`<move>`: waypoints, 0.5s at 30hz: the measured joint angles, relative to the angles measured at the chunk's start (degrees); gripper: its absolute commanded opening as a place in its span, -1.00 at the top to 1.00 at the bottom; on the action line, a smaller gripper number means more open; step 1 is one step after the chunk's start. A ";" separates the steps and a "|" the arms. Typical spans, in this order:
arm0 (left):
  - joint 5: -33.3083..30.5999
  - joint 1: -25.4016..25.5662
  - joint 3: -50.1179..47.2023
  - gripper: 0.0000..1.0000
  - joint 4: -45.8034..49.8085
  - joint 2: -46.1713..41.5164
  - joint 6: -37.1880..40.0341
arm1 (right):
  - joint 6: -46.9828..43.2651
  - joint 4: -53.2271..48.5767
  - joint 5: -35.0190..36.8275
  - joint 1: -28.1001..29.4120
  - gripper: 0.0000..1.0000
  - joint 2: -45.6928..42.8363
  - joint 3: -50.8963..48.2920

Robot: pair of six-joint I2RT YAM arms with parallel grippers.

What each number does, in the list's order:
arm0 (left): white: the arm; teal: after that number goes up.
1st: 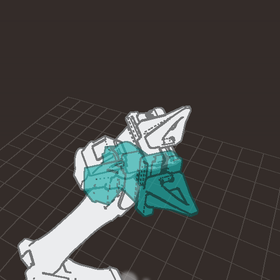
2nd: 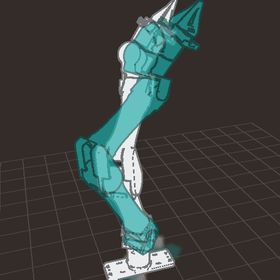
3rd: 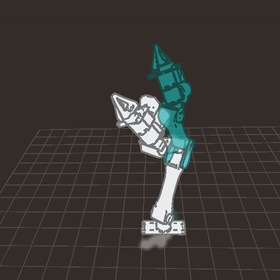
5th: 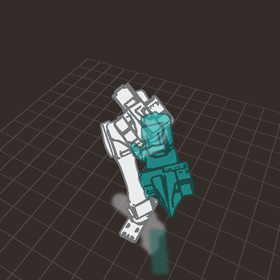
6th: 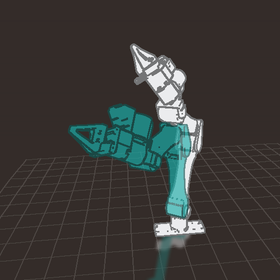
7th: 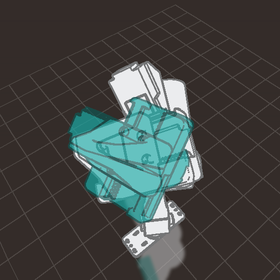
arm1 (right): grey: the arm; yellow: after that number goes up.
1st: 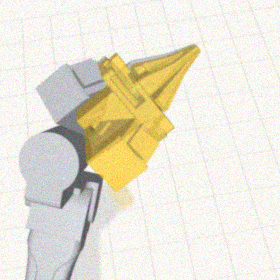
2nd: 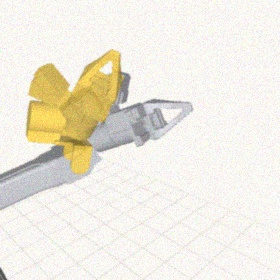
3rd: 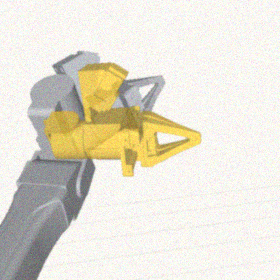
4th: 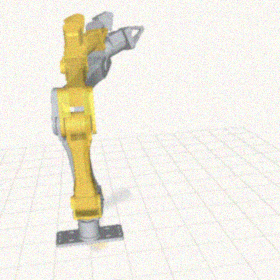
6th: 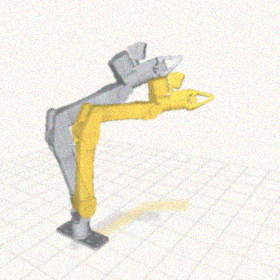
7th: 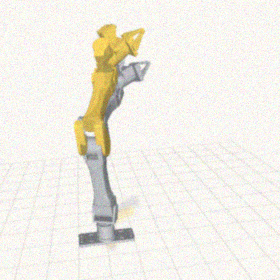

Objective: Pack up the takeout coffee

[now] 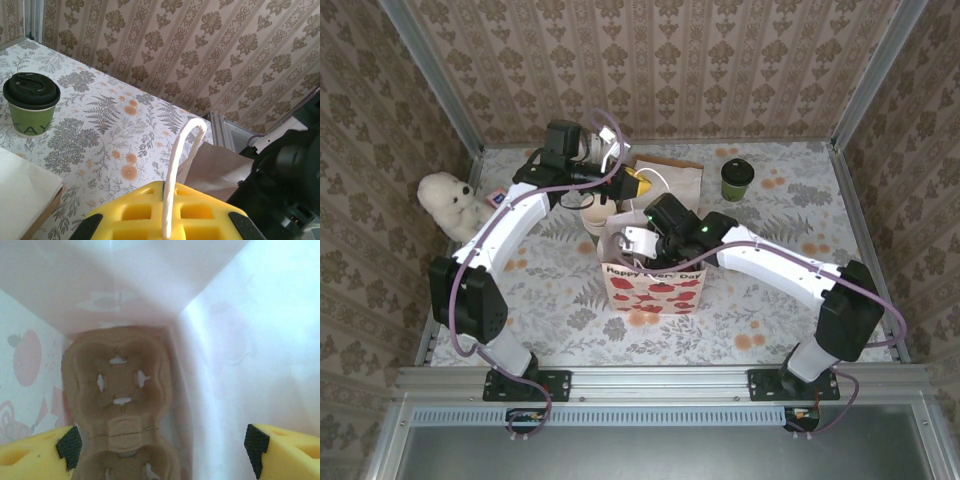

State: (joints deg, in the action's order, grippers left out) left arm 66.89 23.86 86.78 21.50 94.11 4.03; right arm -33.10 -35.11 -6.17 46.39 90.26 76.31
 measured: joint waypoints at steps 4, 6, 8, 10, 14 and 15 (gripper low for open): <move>0.00 0.00 0.00 1.00 0.00 0.00 0.00 | 2.12 -0.22 0.17 0.00 -0.98 -0.72 1.81; 0.00 0.00 0.00 1.00 0.00 0.00 0.00 | 3.08 -0.20 0.20 0.00 -1.00 -1.18 2.51; 0.00 0.00 0.00 1.00 0.00 0.00 0.00 | 4.46 -0.22 0.50 0.02 -1.00 -1.97 3.17; 0.00 0.00 0.09 1.00 0.00 0.00 0.00 | 5.97 -0.09 1.07 0.07 -1.00 -2.86 4.02; 0.00 0.00 0.42 1.00 0.00 0.00 -0.02 | 8.07 1.90 1.29 0.07 -0.99 -5.55 4.59; 0.00 0.00 0.48 1.00 0.00 0.00 -0.02 | 8.31 2.47 1.25 0.07 -1.00 -6.36 4.59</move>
State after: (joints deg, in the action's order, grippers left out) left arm 66.89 23.86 87.26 21.50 94.11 4.01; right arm -24.80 -32.64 -4.93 46.46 83.90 80.90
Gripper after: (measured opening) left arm 0.060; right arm 0.999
